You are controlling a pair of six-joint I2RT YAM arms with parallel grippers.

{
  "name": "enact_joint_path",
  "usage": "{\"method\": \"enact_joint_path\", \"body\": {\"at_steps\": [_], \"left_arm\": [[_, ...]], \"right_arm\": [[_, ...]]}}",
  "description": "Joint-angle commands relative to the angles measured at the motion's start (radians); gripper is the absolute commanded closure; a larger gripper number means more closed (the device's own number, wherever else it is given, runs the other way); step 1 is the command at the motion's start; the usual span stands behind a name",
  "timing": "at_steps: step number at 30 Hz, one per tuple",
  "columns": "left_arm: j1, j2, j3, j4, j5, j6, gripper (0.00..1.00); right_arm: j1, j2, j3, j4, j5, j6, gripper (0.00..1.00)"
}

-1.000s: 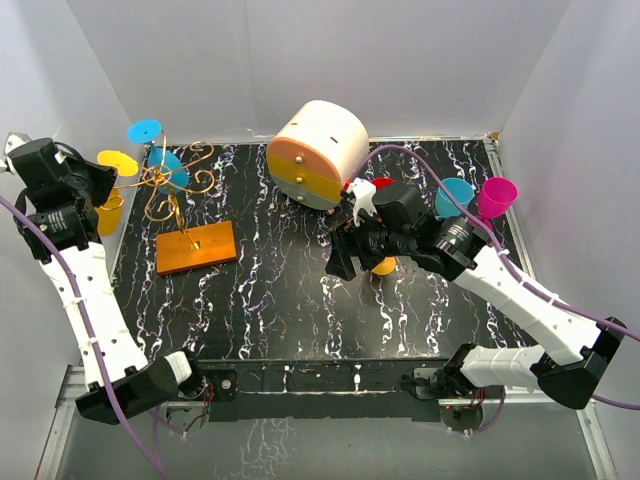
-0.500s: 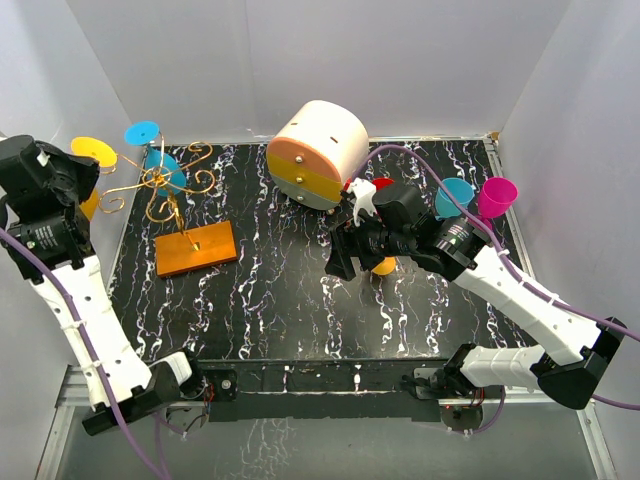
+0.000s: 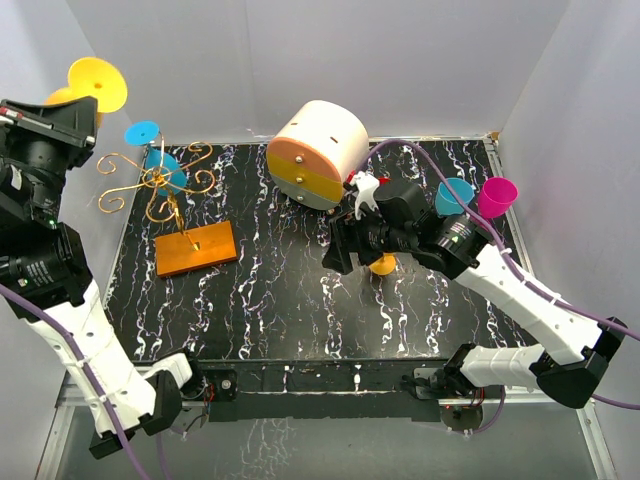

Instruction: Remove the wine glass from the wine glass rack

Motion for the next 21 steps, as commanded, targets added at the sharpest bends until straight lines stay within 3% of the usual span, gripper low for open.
{"method": "enact_joint_path", "body": {"at_steps": [1,7,11,16,21], "left_arm": [[-0.043,0.039,-0.037,0.259,0.269,-0.170,1.00],[-0.179,0.061,-0.152,0.615,0.434,-0.444,1.00],[-0.306,0.080,-0.174,0.759,0.488,-0.563,1.00],[-0.448,0.064,-0.304,0.999,0.529,-0.730,1.00],[-0.541,0.011,-0.411,1.113,0.543,-0.804,1.00]], "right_arm": [[0.005,-0.002,0.058,0.096,0.021,0.063,0.28],[0.005,-0.023,0.020,0.253,0.003,0.176,0.26],[0.005,-0.030,-0.001,0.417,-0.011,0.251,0.23],[0.004,-0.065,-0.047,0.670,0.018,0.331,0.02],[0.004,-0.139,-0.137,0.947,0.099,0.386,0.02]]}}
